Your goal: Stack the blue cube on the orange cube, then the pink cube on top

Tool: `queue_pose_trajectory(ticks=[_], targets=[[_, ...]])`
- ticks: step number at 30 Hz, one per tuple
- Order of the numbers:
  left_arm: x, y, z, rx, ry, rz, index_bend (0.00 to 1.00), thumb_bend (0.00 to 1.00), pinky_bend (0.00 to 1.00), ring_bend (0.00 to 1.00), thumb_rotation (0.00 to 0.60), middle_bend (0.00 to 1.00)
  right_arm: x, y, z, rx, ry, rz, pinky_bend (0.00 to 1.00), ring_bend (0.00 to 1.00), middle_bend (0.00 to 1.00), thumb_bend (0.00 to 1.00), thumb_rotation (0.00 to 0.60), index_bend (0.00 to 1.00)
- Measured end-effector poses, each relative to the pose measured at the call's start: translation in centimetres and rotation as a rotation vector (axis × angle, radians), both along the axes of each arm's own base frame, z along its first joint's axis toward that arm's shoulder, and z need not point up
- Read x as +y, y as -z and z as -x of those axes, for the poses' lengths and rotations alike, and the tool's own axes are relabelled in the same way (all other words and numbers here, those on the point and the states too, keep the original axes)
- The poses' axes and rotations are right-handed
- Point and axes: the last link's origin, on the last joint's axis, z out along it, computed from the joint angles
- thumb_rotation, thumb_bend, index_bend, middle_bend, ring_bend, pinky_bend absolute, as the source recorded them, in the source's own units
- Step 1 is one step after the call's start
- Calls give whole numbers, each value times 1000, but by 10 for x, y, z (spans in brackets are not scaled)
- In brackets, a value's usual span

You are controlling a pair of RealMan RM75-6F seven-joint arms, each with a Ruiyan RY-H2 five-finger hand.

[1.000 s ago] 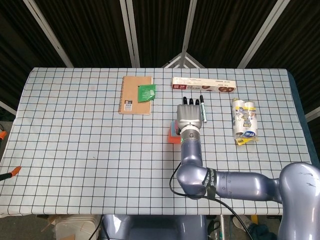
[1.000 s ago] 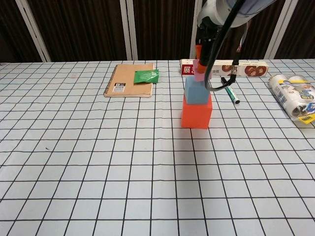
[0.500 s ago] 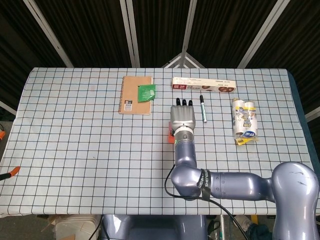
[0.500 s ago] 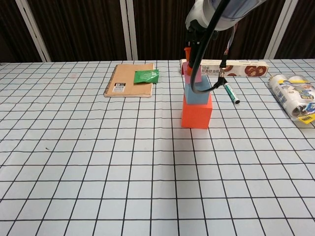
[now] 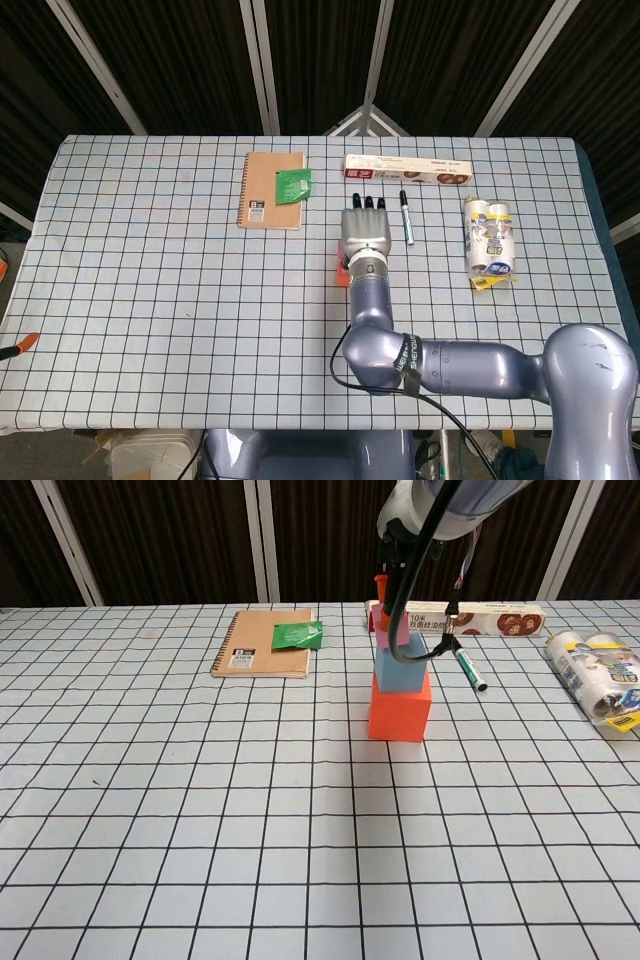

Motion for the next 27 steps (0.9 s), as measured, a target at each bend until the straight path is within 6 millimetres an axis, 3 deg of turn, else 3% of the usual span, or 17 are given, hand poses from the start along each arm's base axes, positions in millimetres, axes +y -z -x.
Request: queue_pose_trajectory(ticks=[22, 27], targets=[[2, 3, -1, 13, -10, 0, 66, 124, 0, 0, 600, 0, -5, -1, 10, -7, 7, -16, 0, 0, 0, 325, 600, 509], [2, 4, -1, 15, -11, 3, 66, 124, 0, 0, 600, 0, -4, 1, 9, -1, -5, -30, 0, 0, 0, 326, 600, 450]])
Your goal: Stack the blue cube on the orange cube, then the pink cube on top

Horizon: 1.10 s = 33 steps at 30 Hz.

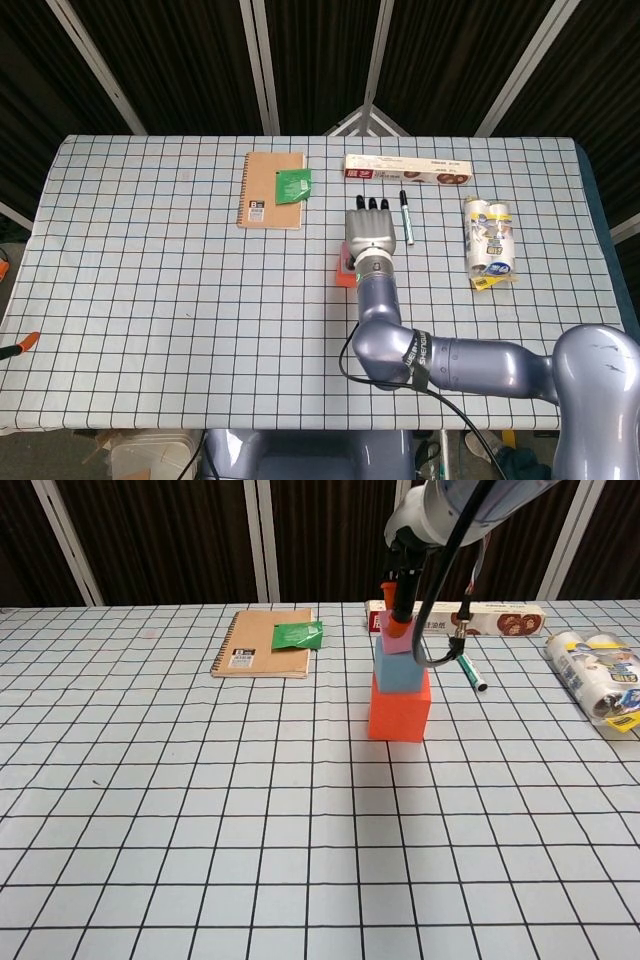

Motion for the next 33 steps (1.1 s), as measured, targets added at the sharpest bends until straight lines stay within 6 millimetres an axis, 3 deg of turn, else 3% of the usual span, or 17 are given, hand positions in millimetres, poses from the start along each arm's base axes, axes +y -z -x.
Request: queue_pose_trajectory(ticks=[16, 24, 33], targets=[[0, -1, 0, -1, 0, -3, 66, 124, 0, 0, 600, 0, 0, -3, 3, 7, -1, -6, 0, 0, 0, 326, 600, 163], [0, -2, 1, -1, 0, -5, 66, 124, 0, 0, 600, 0, 9, -10, 9, 66, 4, -52, 0, 0, 0, 327, 600, 3], [-2, -1, -1, -7, 14, 2, 66, 124, 0, 0, 600, 0, 36, -43, 33, 115, 1, -74, 0, 0, 0, 327, 600, 0]])
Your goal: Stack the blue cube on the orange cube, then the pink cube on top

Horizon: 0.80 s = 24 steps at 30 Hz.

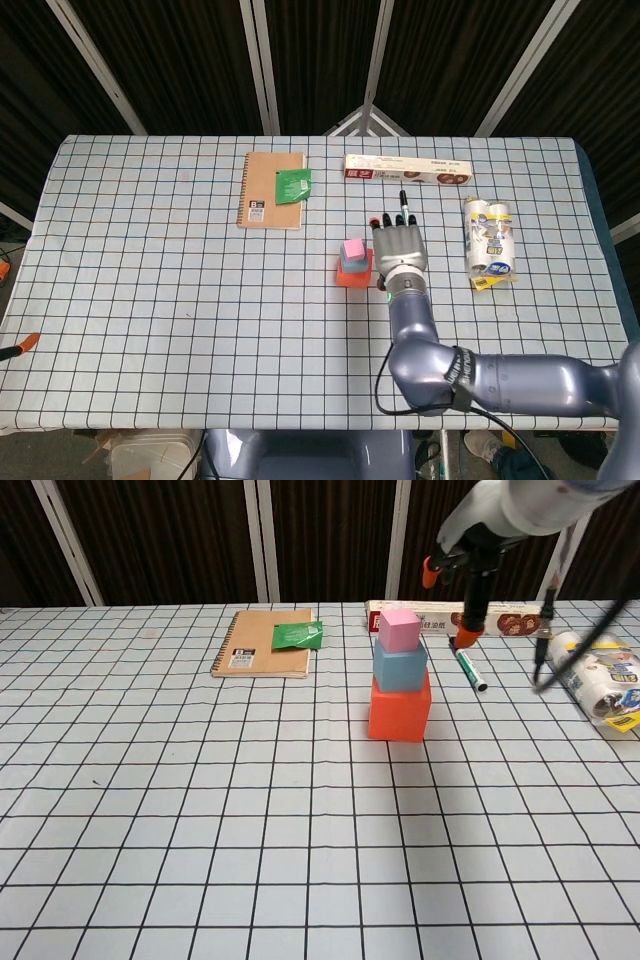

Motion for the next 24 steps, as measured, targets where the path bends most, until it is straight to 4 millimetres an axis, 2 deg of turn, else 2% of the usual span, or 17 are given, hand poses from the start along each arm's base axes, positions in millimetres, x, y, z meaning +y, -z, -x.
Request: queue_pose_trajectory(ticks=[7, 13, 19, 24], targets=[[-5, -2, -2, -11, 13, -7, 66, 124, 0, 0, 600, 0, 21, -32, 39, -71, -69, 93, 0, 0, 0, 326, 600, 0], [-7, -2, -3, -12, 18, -7, 66, 124, 0, 0, 600, 0, 48, -54, 84, -132, -193, 187, 0, 0, 0, 327, 600, 15], [-8, 1, -5, -5, 27, 1, 66, 124, 0, 0, 600, 0, 92, -59, 135, -197, -301, 218, 0, 0, 0, 327, 600, 26], [-10, 2, -5, 2, 26, -2, 66, 124, 0, 0, 600, 0, 138, -53, 190, -258, -329, 233, 0, 0, 0, 327, 600, 42]])
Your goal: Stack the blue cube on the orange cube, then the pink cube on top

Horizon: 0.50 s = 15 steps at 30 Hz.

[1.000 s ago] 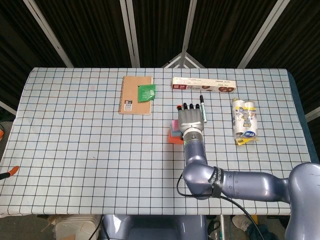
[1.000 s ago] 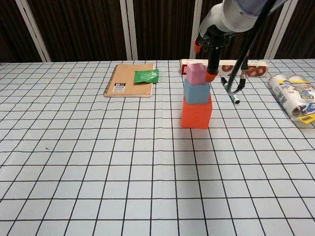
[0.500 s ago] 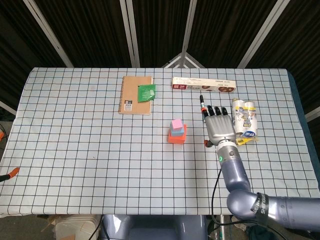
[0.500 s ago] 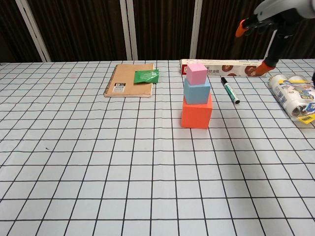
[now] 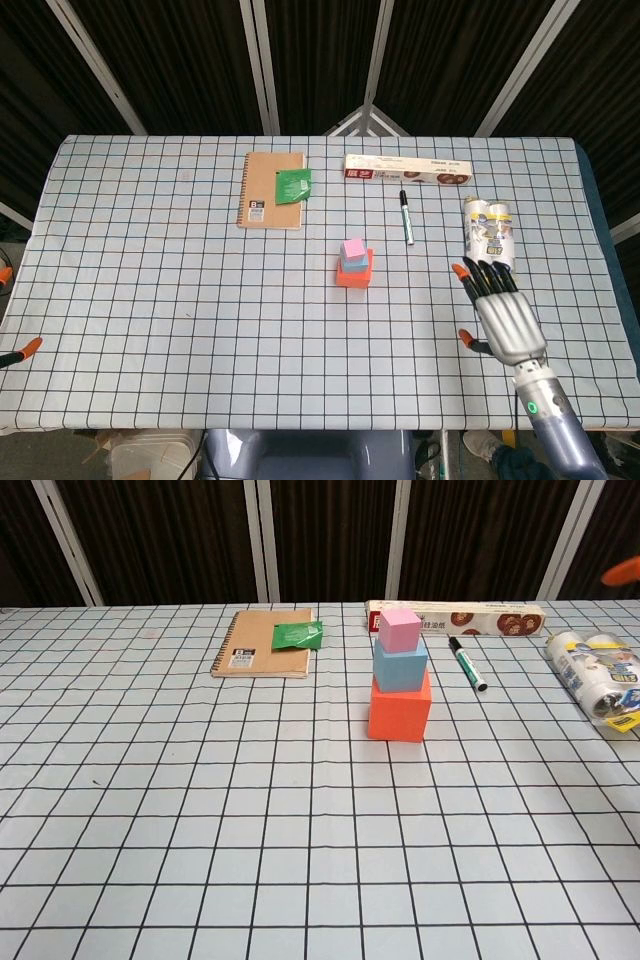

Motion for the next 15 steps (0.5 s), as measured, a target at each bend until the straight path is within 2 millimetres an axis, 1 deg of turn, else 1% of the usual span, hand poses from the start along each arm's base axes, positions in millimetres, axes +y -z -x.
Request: queue_pose_trajectory(ticks=[5, 6, 9, 13, 15], targets=[[-1, -1, -1, 0, 1, -7, 66, 124, 0, 0, 600, 0, 38, 6, 55, 18, -2, 27, 0, 0, 0, 327, 600, 56], [-1, -1, -1, 0, 3, -8, 66, 124, 0, 0, 600, 0, 45, 6, 62, 28, -1, 34, 0, 0, 0, 327, 600, 54], [-1, 0, -1, 3, 6, -7, 66, 125, 0, 0, 600, 0, 60, 5, 73, 39, 19, 77, 0, 0, 0, 326, 600, 22], [1, 2, -2, 9, 7, 4, 66, 124, 0, 0, 600, 0, 64, 3, 78, 44, 72, 128, 0, 0, 0, 327, 600, 0], [1, 3, -3, 12, 12, 9, 66, 124, 0, 0, 600, 0, 63, -1, 80, 42, 101, 182, 0, 0, 0, 327, 600, 0]])
